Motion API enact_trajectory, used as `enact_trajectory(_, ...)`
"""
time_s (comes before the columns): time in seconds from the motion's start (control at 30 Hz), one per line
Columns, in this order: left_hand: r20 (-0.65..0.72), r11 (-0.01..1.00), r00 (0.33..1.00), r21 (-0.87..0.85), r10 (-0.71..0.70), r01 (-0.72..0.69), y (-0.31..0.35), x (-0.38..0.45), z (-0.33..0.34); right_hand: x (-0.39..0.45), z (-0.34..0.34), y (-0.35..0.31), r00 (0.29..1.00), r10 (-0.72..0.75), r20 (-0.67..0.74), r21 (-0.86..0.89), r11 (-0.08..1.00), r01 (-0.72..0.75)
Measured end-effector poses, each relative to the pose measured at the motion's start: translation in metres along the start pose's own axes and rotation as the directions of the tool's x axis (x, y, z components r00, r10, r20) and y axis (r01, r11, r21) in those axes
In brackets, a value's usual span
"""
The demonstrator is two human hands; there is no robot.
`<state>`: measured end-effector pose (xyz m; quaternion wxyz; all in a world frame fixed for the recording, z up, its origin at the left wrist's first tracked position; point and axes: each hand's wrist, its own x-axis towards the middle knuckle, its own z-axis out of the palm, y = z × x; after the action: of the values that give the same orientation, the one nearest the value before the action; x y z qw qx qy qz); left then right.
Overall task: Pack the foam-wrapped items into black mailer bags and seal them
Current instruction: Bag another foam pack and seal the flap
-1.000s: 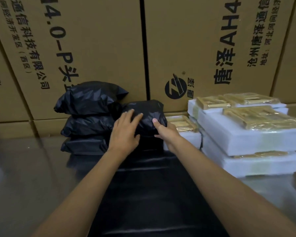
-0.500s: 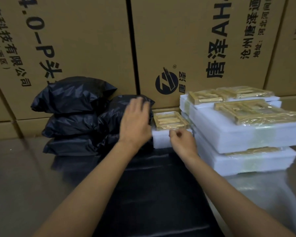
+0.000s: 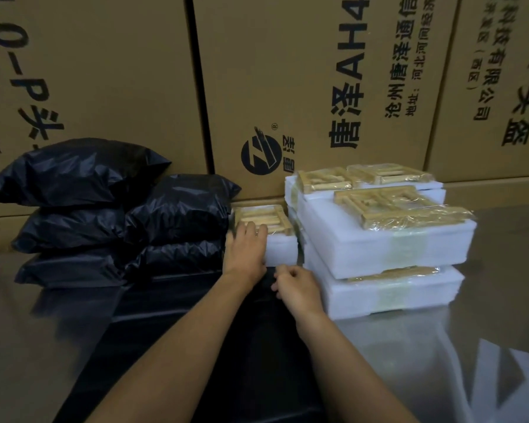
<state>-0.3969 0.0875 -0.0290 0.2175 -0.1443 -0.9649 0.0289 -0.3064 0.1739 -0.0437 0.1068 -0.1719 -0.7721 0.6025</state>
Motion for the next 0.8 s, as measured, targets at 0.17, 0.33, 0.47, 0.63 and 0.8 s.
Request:
enact_trajectory(0.17,-0.075,0.972,0.994,-0.225,-0.083,0.064,0.004,-0.008,-0.007,0.001,-0.003,-0.009,0.992,0.058,0.111,0.129,0.989,-0.073)
enact_trajectory(0.33,-0.197,0.828,0.963,-0.559,-0.183,0.044,0.012,-0.038,-0.035,-0.003,-0.009,-0.029,0.988,0.002,0.156,0.423,0.904,-0.069)
enact_trajectory(0.47,-0.210,0.757,0.960,-0.654,-0.187,0.005,0.009,-0.067,-0.049,-0.017,-0.013,-0.044,0.986,0.033,0.162,0.546,0.830,-0.117)
enact_trajectory(0.63,-0.219,0.586,0.949,-0.809,-0.227,-0.046,0.006,-0.098,-0.078,-0.044,-0.025,-0.062,0.997,0.022,0.070,0.562,0.825,-0.058)
enact_trajectory(0.8,-0.306,0.601,0.938,-0.785,-0.161,-0.153,0.007,-0.143,-0.109,-0.091,-0.039,-0.080,0.993,0.118,0.031,0.530,0.840,-0.117)
